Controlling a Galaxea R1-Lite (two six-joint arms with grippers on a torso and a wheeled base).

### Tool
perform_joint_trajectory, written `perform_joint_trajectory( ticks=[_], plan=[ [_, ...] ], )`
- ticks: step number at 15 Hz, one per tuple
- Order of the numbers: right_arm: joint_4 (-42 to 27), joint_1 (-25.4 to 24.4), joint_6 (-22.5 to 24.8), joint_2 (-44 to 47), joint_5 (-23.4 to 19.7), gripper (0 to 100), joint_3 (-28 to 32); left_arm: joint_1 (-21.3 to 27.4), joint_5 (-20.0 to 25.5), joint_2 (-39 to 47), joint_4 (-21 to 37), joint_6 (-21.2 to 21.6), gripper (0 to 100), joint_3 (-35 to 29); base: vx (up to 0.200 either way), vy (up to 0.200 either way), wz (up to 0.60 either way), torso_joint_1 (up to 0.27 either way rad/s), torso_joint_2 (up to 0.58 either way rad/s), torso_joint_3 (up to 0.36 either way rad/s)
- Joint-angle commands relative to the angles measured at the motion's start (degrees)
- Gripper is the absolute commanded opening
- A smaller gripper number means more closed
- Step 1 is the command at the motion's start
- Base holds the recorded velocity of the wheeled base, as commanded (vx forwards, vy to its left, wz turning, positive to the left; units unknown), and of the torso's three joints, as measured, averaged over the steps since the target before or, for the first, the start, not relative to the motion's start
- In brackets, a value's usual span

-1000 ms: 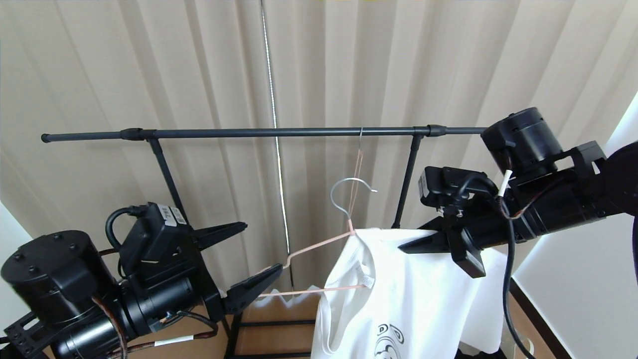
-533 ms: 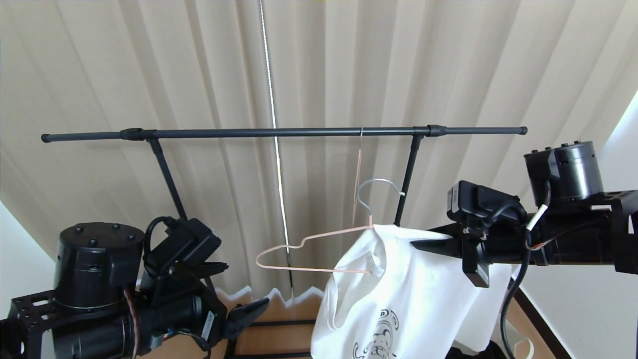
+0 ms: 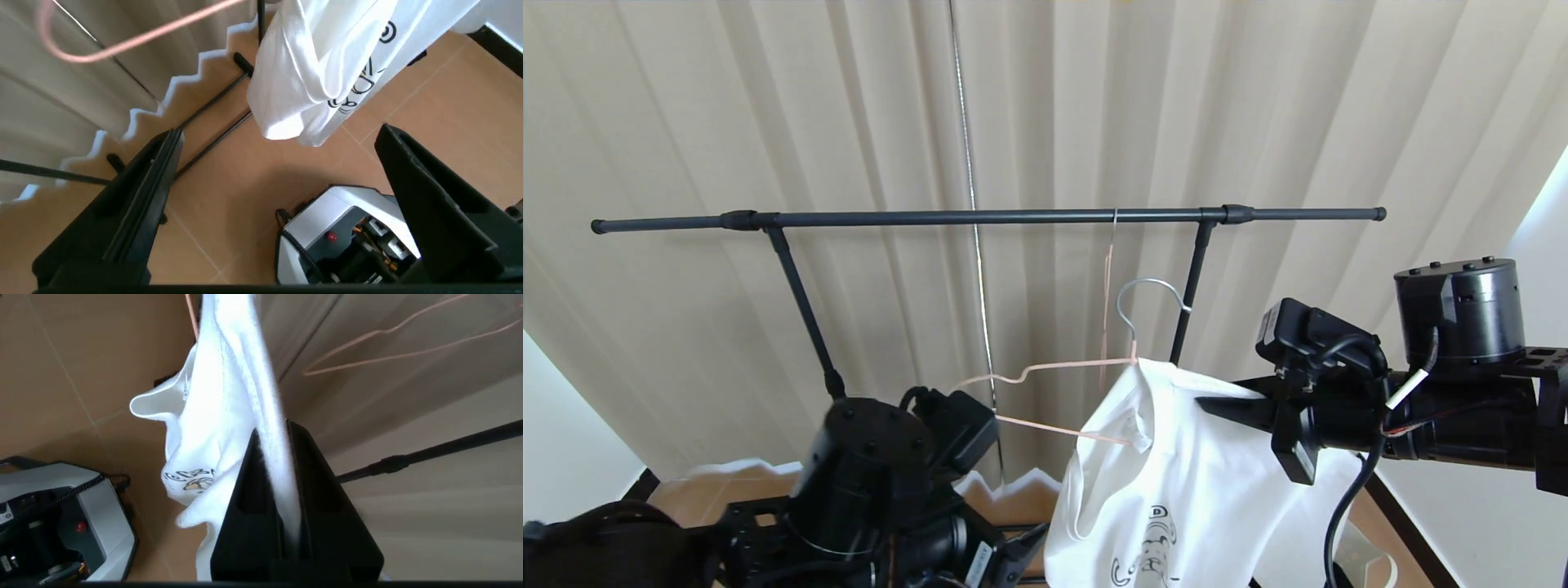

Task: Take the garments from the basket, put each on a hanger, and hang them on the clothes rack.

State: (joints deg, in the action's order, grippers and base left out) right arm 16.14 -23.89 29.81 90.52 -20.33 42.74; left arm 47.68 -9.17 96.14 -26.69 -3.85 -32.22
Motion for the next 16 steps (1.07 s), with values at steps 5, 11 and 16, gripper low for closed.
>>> perform_joint_trajectory(
  ticks=[5,11,16],
  plan=[
    [0.4,-1.2,-0.2,0.2,2.2,0,0.0,3.5,-6.9,15.0,0.0,-11.7,100,-9.6,0.0,0.0,0.0,0.0,0.0,0.0],
    [0.4,-1.9,-0.3,-0.5,2.2,0,-0.6,3.8,-14.9,21.6,0.2,-18.5,100,-17.2,0.0,0.0,0.0,0.0,0.0,0.0],
    [0.4,-1.9,-0.3,-1.1,2.2,0,-0.5,3.3,-15.0,23.5,0.2,-18.6,100,-17.5,0.0,0.0,0.0,0.0,0.0,0.0]
  ],
)
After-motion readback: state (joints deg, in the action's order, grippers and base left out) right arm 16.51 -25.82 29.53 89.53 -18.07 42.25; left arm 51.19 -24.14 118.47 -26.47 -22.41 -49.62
